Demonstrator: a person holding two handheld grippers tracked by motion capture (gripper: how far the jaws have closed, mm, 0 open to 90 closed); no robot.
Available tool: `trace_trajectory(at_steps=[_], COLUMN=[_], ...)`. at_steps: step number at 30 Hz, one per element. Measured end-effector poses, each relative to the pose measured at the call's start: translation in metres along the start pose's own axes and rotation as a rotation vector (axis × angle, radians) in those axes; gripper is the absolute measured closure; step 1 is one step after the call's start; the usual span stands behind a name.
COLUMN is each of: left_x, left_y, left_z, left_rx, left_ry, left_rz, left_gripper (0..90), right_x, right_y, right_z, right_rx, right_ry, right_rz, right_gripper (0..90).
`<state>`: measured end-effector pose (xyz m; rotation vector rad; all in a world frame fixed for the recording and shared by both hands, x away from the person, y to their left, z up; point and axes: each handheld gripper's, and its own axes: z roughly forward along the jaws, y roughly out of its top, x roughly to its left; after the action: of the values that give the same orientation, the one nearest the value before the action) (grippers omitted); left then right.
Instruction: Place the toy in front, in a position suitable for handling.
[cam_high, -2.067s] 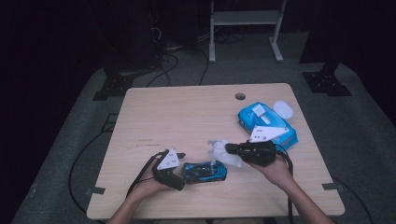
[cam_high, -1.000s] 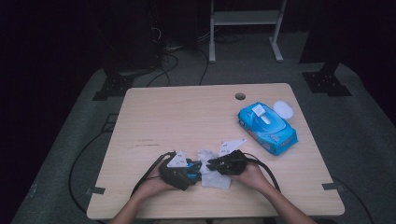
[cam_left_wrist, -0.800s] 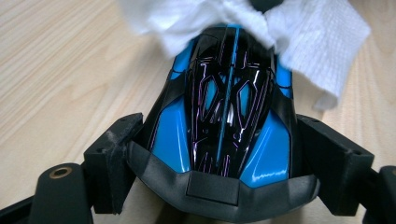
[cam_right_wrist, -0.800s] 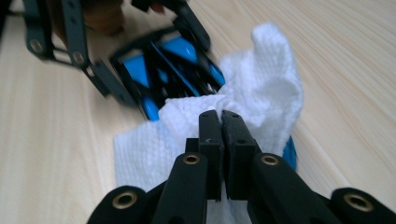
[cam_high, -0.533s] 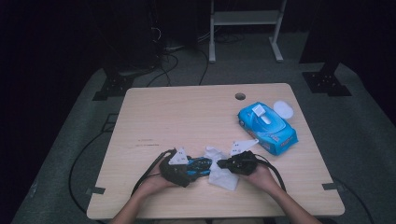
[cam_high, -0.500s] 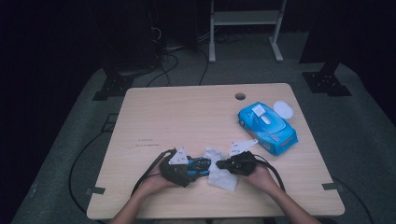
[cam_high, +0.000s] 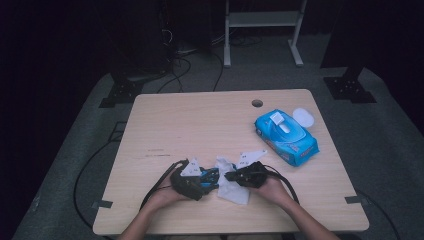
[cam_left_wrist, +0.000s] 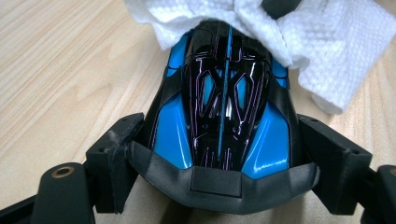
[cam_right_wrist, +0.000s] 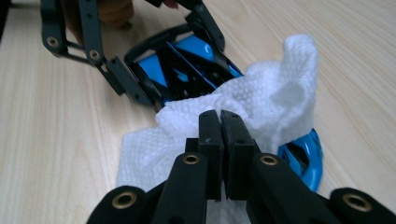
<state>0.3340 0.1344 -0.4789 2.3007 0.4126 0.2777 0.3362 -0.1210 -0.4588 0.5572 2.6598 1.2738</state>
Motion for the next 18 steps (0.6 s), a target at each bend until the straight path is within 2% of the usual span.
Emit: trace_trajectory(at_steps=[3,4,6,7,9,10,15,18], left_x=[0.000,0.000,0.000,0.000,0.001,0.002,0.003,0.003], left_y=[0.000,0.000,-0.001,-0.001,-0.002,-0.002,-0.003,-0.003], left_z=[-0.001,-0.002,-0.002,-0.002,-0.003,-0.003,-0.005,-0.005], left_rx=[0.009,0.010,0.011,0.013,0.010,0.012,0.008,0.012], left_ry=[0.002,0.003,-0.002,-0.001,-0.011,-0.014,-0.025,-0.021], left_rz=[-0.002,0.000,-0.005,-0.005,-0.016,-0.012,-0.005,-0.001], left_gripper=[20.4,20.2,18.8,18.8,20.0,20.8,22.1,23.1], right_x=[0.002,0.002,0.002,0.001,-0.003,-0.005,-0.013,-0.016], right_y=[0.001,0.001,0.002,0.001,0.001,0.000,-0.005,-0.009], right_z=[-0.004,-0.006,-0.007,-0.006,-0.001,0.000,-0.001,-0.005], right_rx=[-0.025,-0.038,-0.054,-0.053,-0.028,-0.027,-0.026,-0.007], right_ry=[-0.002,-0.017,-0.029,-0.037,-0.051,-0.048,-0.033,-0.053], right_rz=[-0.011,-0.022,-0.027,-0.026,-0.009,0.001,0.046,0.054], right_gripper=[75.2,69.4,64.8,61.3,60.7,62.2,80.7,84.4])
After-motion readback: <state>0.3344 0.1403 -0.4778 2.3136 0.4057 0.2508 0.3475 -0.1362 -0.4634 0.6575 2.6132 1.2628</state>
